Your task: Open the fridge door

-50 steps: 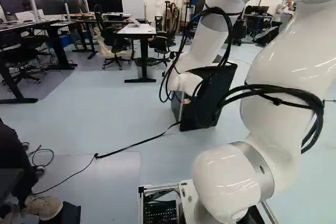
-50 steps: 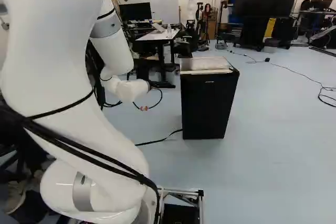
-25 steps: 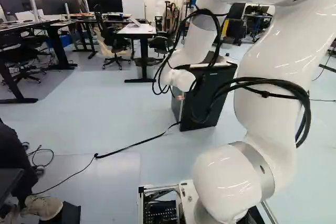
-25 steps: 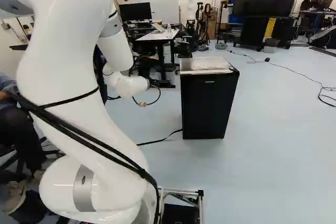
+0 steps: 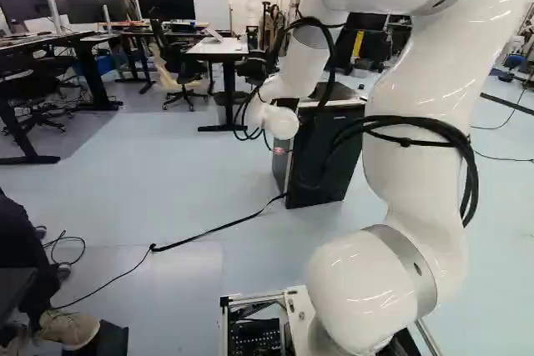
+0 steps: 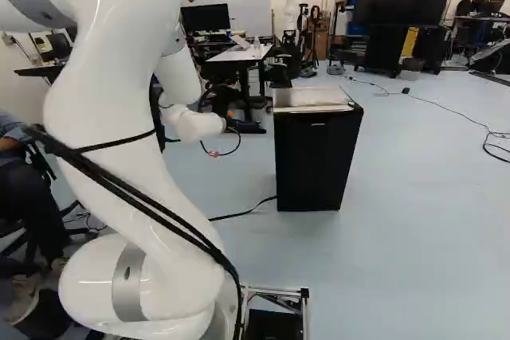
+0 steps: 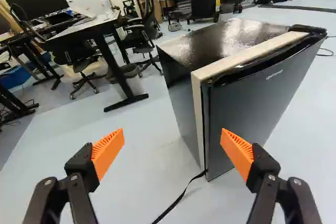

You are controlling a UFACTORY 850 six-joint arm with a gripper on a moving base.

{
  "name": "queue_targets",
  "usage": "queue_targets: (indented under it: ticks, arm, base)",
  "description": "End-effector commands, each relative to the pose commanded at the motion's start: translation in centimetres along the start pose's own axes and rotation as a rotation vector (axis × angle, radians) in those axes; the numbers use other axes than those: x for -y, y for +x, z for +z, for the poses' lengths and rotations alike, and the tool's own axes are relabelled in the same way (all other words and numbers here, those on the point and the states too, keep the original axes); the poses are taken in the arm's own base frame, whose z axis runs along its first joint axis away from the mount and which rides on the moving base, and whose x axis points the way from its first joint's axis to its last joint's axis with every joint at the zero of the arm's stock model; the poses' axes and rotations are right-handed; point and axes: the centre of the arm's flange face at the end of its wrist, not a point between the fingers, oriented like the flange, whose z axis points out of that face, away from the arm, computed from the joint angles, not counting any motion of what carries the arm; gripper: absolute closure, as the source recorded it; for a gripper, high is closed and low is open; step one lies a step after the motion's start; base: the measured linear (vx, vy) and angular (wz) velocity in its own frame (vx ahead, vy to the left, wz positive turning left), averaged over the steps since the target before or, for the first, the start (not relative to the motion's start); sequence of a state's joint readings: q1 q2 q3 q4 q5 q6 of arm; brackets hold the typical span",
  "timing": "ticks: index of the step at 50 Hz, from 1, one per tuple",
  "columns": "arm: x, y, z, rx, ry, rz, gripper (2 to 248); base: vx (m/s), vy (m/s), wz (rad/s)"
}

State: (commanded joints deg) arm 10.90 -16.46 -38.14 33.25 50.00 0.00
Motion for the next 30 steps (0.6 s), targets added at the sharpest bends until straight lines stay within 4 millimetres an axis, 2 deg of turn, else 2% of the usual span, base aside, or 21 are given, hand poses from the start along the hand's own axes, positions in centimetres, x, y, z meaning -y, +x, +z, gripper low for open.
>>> queue_targets:
  ticks: [30]
  arm:
    - [2.0, -0.2, 2.4, -0.006, -0.129, 0.138, 3]
  base:
    - [0.000, 0.000, 0.000]
